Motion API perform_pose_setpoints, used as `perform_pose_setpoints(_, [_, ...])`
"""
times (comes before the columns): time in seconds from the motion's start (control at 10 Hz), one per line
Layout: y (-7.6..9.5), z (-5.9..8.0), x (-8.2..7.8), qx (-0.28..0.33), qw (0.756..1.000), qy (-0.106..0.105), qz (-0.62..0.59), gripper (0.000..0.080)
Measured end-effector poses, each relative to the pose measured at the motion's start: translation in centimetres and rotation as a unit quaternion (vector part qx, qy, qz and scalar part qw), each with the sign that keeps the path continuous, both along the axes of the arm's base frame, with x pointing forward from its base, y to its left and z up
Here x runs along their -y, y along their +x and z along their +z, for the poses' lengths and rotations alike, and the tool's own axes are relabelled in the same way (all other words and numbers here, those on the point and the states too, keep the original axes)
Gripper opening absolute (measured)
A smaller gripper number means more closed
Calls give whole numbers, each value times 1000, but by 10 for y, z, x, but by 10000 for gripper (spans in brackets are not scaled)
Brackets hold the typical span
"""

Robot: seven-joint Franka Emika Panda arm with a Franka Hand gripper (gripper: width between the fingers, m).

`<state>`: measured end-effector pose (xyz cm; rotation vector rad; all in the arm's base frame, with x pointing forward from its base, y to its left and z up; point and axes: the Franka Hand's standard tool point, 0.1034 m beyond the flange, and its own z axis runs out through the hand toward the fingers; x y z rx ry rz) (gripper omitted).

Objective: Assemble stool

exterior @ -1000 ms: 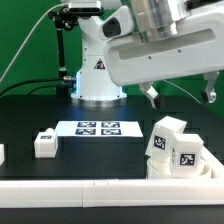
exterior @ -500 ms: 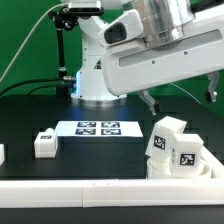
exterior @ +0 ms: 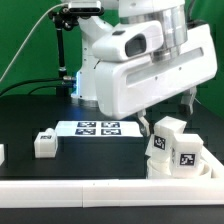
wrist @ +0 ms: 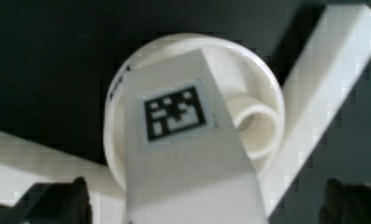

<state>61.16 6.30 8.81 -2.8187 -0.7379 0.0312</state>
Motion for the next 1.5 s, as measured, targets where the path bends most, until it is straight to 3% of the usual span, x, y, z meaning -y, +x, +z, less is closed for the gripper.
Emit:
perform_pose_setpoints(0.1, [-1,-7,0,9,999,2,48,649])
perform_pose_setpoints(0.3, [-1,-8,2,5,999,1,31,649])
perform_pose_setpoints(0.5, [-1,-8,2,-5,1000,-2,-14,390])
perform_pose_setpoints(0.6, [-1,-8,2,-10,999,-4,-40,390])
perform_pose_setpoints(0.7, [-1,-8,2,-20,996,-8,-83,336])
perform_pose_setpoints(0.9, [0,-9,3,-30,989,-13,-144,336])
perform_pose_setpoints(1.2, [0,-11,3,3,954,-25,-298,336])
perform_pose_setpoints(1.5, [-10,-10,-1,0,894,-23,-447,337])
